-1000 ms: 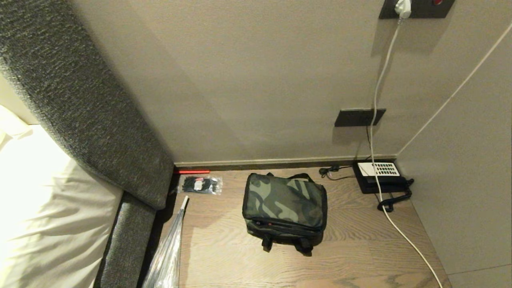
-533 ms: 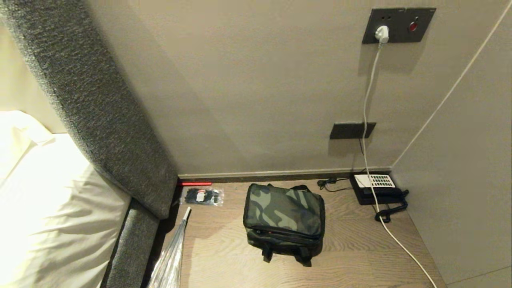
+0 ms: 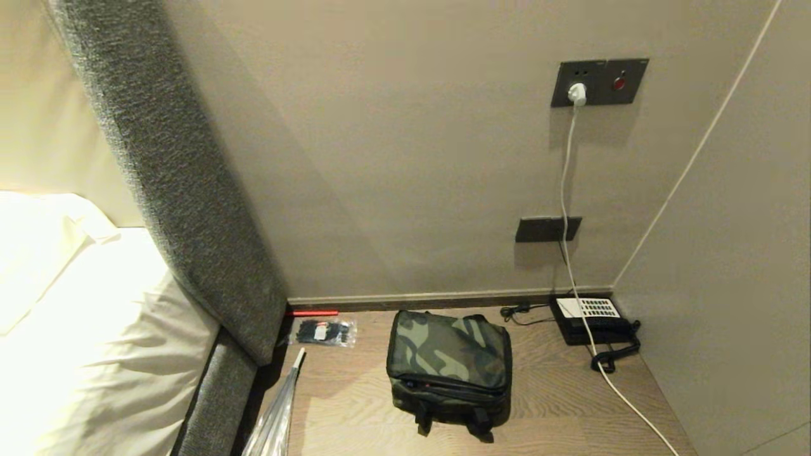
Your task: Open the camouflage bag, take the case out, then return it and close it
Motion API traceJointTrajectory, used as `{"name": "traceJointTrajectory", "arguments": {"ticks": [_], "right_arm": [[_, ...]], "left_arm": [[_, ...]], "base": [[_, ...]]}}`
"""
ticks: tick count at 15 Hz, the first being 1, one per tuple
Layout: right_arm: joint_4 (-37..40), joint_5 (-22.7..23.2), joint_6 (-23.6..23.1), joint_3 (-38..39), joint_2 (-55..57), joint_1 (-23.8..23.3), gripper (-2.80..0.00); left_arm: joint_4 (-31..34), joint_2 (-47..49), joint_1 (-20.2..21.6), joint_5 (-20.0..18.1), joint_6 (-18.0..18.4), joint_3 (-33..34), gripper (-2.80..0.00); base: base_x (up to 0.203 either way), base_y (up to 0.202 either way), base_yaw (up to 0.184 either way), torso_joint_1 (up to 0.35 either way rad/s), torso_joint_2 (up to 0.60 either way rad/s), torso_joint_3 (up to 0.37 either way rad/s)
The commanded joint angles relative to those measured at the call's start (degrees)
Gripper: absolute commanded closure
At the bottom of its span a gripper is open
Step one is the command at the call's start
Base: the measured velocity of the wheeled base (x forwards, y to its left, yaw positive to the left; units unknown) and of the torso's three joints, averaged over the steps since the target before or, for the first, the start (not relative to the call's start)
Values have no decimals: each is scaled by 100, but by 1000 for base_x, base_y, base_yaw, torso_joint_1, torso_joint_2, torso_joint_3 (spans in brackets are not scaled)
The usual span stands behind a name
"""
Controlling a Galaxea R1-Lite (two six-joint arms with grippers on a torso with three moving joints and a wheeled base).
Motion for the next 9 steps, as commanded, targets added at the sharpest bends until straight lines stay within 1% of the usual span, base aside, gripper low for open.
{"name": "traceJointTrajectory", "arguments": {"ticks": [1, 9], "right_arm": [[-1, 4, 12, 1, -7, 2, 0], [-1, 4, 21, 1, -7, 2, 0]], "left_arm": [[-1, -11, 8, 2, -3, 18, 0], [-1, -11, 0, 2, -3, 18, 0]], "base": [[0, 0, 0, 2, 4, 207], [0, 0, 0, 2, 2, 202]]}}
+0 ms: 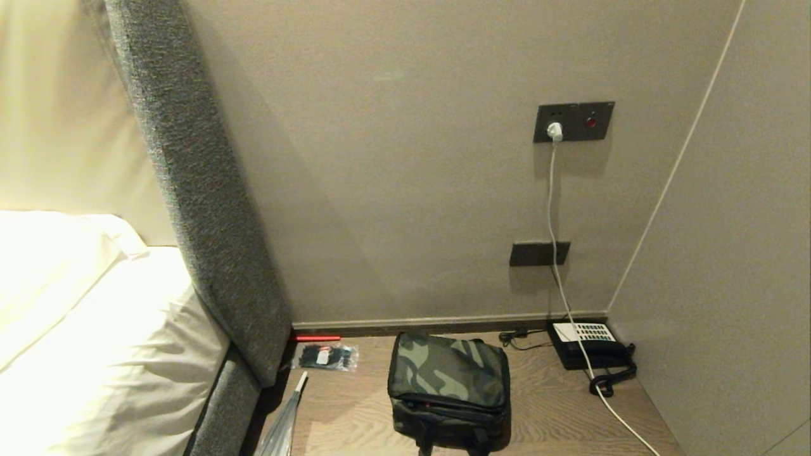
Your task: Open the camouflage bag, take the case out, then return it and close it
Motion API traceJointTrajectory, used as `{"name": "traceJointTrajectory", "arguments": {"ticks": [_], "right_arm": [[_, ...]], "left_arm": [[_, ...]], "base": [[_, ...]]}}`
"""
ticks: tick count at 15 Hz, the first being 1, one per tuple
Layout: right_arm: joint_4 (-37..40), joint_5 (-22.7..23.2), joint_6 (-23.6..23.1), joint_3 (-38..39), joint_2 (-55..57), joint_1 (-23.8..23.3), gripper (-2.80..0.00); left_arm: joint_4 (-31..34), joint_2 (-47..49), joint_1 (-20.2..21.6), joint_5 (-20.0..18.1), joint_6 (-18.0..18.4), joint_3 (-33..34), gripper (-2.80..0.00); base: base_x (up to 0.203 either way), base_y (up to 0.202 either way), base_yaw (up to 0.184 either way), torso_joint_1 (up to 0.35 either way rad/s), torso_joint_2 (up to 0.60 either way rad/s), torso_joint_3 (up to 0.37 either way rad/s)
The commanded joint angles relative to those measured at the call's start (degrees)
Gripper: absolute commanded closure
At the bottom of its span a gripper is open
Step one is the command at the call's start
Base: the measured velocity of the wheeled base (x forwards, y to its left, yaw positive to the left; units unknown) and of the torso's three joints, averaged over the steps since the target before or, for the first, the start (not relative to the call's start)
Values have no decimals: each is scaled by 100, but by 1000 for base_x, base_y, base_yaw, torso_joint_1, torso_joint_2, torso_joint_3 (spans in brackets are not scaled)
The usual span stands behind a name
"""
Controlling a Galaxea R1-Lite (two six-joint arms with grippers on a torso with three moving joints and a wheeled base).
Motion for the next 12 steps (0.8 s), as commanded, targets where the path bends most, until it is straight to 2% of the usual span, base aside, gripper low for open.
{"name": "traceJointTrajectory", "arguments": {"ticks": [1, 4, 12], "right_arm": [[-2, 4, -10, -1, -5, 2, 0], [5, 4, -14, 6, -7, 2, 0], [-2, 4, -40, -1, -4, 2, 0]], "left_arm": [[0, -11, 8, 2, 6, 18, 0], [0, -11, 0, 2, 24, 18, 0], [0, -11, 0, 2, 18, 18, 0]], "base": [[0, 0, 0, 6, -4, 205], [0, 0, 0, 0, 1, 142], [0, 0, 0, 1, 1, 9]]}}
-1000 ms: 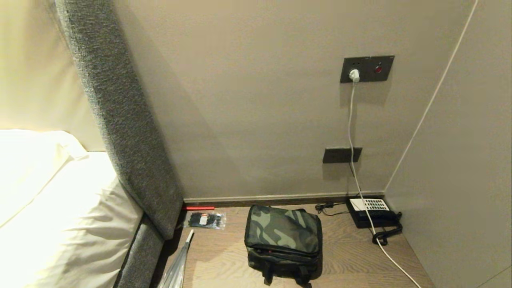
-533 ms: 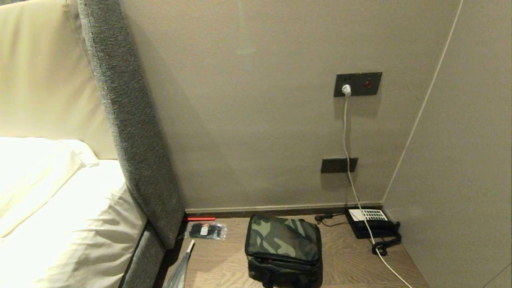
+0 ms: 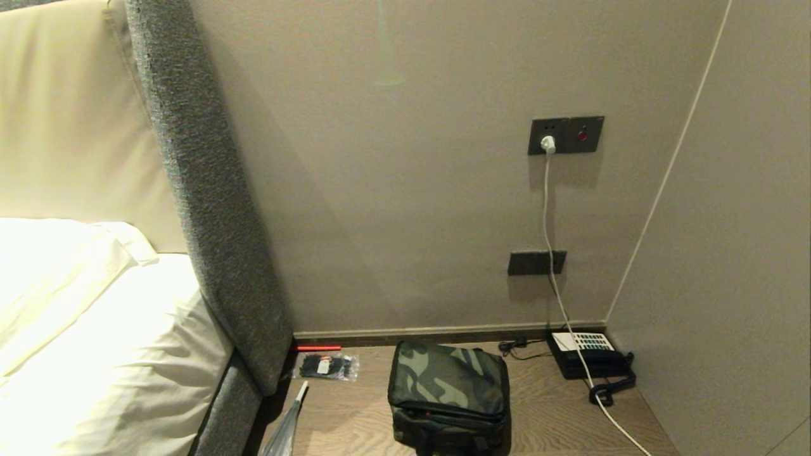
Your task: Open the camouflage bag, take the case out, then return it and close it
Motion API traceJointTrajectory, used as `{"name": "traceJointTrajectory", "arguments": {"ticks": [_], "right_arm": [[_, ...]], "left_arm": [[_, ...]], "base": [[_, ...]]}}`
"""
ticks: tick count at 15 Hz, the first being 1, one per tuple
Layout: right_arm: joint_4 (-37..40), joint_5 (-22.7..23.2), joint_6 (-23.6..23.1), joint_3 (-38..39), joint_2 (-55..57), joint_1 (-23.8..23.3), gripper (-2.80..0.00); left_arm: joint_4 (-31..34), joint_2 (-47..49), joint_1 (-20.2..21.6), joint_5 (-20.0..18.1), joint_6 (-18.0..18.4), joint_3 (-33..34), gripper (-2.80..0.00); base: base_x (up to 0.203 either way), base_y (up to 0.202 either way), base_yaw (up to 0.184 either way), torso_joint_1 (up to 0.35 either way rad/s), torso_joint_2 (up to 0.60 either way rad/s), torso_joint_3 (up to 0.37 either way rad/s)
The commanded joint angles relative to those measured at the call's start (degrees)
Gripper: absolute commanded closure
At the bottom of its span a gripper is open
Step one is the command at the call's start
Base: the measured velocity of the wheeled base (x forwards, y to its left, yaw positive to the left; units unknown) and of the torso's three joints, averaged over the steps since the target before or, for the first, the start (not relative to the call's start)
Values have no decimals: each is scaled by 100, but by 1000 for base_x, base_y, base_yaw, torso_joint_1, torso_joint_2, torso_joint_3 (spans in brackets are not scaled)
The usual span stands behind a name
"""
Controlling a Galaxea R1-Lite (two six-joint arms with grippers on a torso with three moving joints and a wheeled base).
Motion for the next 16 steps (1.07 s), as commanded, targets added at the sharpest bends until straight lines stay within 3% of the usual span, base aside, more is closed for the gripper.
{"name": "traceJointTrajectory", "arguments": {"ticks": [1, 16], "right_arm": [[-1, 2, -6, 1, -7, 2, 0], [-1, 2, 21, 1, 0, 2, 0]], "left_arm": [[-1, -11, 1, 2, -5, 18, 0], [-1, -11, 0, 2, 2, 18, 0]], "base": [[0, 0, 0, 0, 0, 0], [0, 0, 0, 0, 0, 0]]}}
